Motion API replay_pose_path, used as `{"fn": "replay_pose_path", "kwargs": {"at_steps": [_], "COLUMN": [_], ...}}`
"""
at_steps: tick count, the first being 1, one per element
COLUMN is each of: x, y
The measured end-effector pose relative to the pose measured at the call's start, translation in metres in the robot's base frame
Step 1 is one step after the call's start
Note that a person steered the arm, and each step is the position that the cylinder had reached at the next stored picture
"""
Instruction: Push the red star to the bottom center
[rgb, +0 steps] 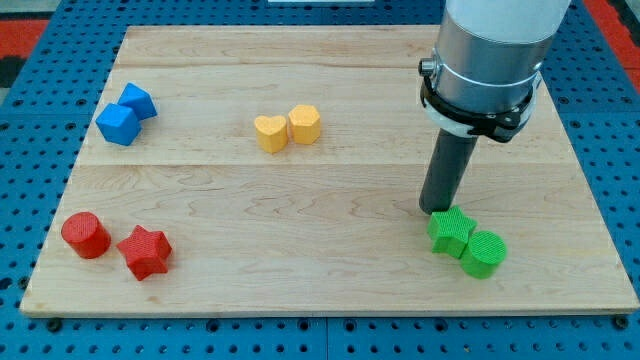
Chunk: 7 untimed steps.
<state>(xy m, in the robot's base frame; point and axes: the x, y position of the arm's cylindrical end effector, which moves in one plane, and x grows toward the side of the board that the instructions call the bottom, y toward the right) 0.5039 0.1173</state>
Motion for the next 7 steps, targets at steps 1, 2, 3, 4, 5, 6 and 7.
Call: {"fn": "replay_pose_path", "kwargs": {"at_steps": [1,2,3,4,5,6,7], "x": [-0.011,-0.028,-0.033,-0.033,-0.034,-0.034,-0.032], "y": [-0.006,-0.027,-0.033,-0.033,-0.033,-0.033,-0.107]}}
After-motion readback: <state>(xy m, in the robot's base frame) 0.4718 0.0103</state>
